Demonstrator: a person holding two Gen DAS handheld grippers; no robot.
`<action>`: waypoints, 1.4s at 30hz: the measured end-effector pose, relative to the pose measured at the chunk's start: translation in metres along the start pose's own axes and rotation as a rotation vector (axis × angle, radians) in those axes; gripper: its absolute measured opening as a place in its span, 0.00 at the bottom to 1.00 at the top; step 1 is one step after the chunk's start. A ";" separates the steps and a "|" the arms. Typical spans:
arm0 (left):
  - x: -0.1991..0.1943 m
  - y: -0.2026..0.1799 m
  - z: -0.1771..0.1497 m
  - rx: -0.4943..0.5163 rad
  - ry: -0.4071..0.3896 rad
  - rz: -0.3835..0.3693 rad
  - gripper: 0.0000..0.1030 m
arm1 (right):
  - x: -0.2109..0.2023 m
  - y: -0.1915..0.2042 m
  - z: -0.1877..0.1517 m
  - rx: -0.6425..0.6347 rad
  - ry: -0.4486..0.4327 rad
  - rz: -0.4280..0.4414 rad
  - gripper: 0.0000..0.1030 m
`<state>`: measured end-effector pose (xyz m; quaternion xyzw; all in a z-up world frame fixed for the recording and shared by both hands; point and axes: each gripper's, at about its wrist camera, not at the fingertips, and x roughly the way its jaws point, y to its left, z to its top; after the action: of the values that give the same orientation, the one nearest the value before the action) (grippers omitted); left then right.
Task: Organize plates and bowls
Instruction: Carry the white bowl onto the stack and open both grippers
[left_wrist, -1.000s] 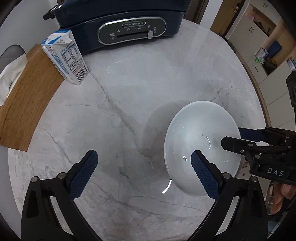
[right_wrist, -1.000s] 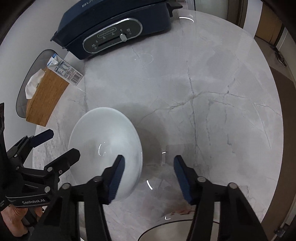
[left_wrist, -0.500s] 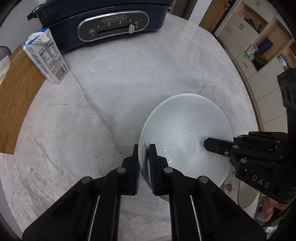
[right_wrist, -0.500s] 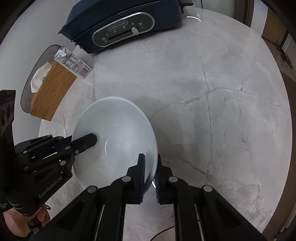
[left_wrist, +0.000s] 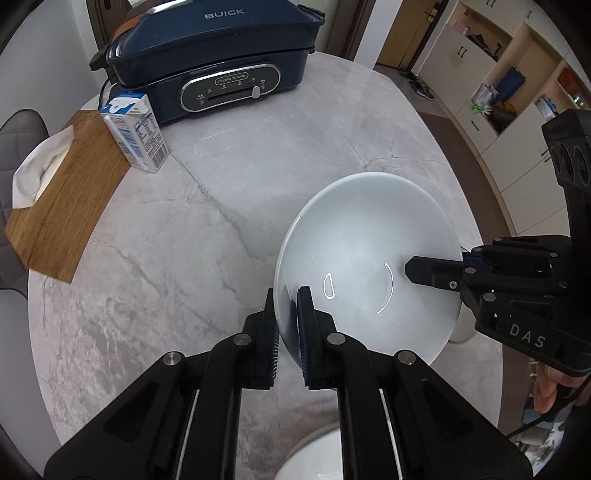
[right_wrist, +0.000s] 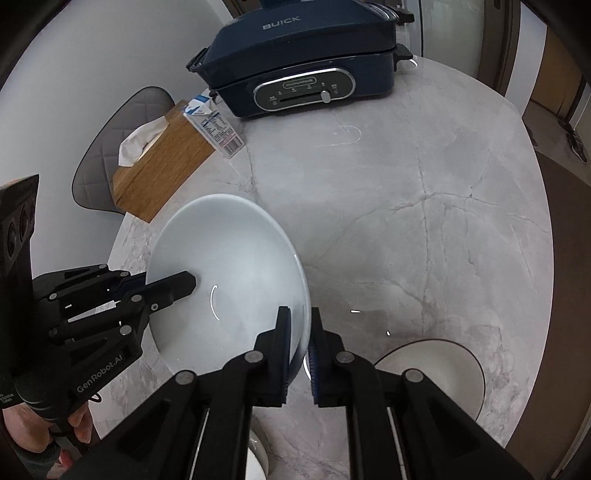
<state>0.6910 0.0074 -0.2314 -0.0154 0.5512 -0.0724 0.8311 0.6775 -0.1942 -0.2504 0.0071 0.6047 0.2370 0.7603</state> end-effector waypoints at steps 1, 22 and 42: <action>-0.007 -0.001 -0.008 0.001 0.000 -0.003 0.07 | -0.004 0.005 -0.005 -0.006 -0.001 0.004 0.10; -0.049 -0.021 -0.193 0.024 0.092 -0.039 0.09 | -0.013 0.068 -0.157 -0.017 0.087 0.014 0.10; -0.004 -0.023 -0.221 0.050 0.176 0.025 0.14 | 0.040 0.073 -0.191 -0.030 0.170 -0.062 0.11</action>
<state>0.4840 -0.0030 -0.3123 0.0187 0.6202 -0.0767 0.7804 0.4825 -0.1675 -0.3171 -0.0431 0.6633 0.2225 0.7132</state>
